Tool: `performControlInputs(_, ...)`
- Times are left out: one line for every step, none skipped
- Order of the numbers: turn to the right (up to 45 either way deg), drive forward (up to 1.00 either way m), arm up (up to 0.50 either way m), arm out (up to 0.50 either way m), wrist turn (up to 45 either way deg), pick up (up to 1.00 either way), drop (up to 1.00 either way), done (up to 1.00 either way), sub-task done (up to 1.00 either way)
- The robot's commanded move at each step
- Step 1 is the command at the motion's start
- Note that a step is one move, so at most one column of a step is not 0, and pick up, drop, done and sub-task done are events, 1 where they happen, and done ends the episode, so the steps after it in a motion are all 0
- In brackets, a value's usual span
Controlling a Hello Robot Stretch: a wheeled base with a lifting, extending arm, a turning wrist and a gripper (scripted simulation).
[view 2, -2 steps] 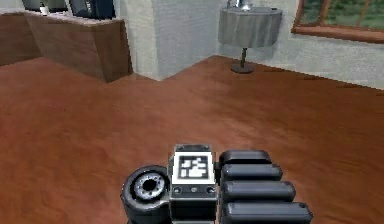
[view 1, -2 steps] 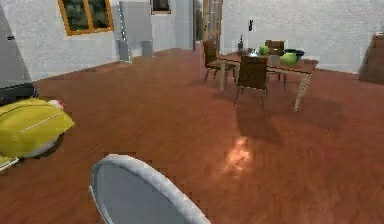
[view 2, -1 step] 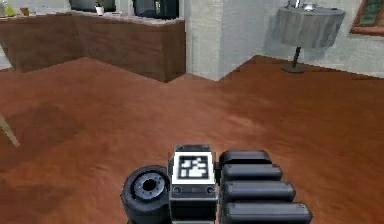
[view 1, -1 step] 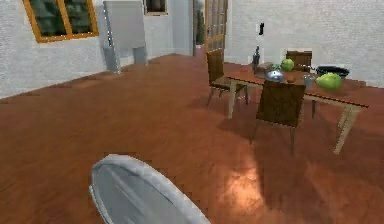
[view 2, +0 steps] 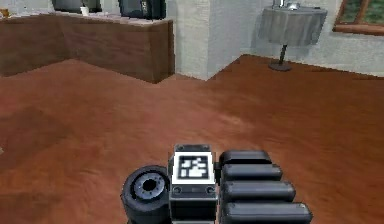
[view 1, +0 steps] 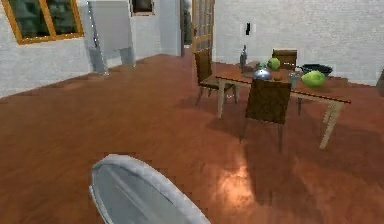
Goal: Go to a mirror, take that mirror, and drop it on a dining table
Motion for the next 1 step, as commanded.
performControlInputs(0.0, 1.0, 0.0, 0.0, 0.0, 0.0, 0.0, 0.0, 0.0)
